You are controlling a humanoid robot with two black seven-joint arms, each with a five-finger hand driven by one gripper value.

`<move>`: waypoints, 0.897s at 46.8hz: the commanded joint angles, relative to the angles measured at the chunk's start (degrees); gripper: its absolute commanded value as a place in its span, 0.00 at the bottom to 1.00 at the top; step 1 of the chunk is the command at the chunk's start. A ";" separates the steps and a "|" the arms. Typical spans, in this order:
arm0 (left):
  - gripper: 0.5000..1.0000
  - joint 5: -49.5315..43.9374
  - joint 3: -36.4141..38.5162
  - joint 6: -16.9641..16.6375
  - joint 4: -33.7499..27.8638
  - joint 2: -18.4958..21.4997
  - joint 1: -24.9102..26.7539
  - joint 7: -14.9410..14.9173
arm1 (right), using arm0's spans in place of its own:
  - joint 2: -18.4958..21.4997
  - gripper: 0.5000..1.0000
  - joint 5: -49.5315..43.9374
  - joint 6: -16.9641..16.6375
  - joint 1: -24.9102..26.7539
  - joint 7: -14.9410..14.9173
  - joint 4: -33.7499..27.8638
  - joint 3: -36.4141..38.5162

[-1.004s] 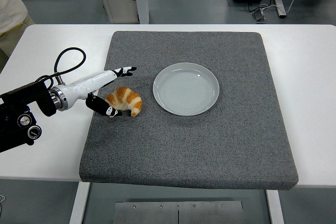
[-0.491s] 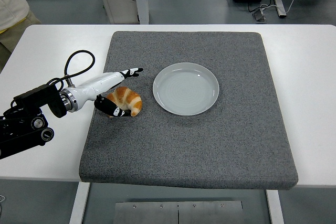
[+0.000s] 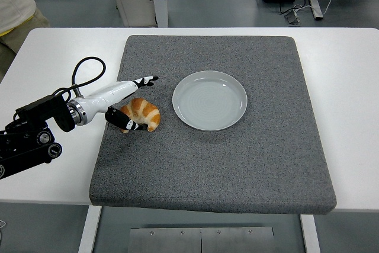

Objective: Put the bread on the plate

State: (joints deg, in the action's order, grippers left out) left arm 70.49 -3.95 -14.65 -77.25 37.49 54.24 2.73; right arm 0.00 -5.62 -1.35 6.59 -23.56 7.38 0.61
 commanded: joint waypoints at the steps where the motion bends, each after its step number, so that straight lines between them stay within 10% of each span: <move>1: 0.92 -0.01 0.00 -0.03 0.95 -0.84 -0.01 0.00 | 0.00 1.00 0.00 0.03 0.00 0.00 0.00 0.00; 42: 0.65 0.17 0.00 -0.29 1.66 -1.72 -1.41 0.00 | 0.00 1.00 0.00 0.03 0.00 0.00 0.00 0.00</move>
State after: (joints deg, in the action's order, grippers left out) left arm 70.66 -3.90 -14.95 -75.58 35.79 52.86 2.73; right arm 0.00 -5.62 -1.32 6.58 -23.55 7.38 0.61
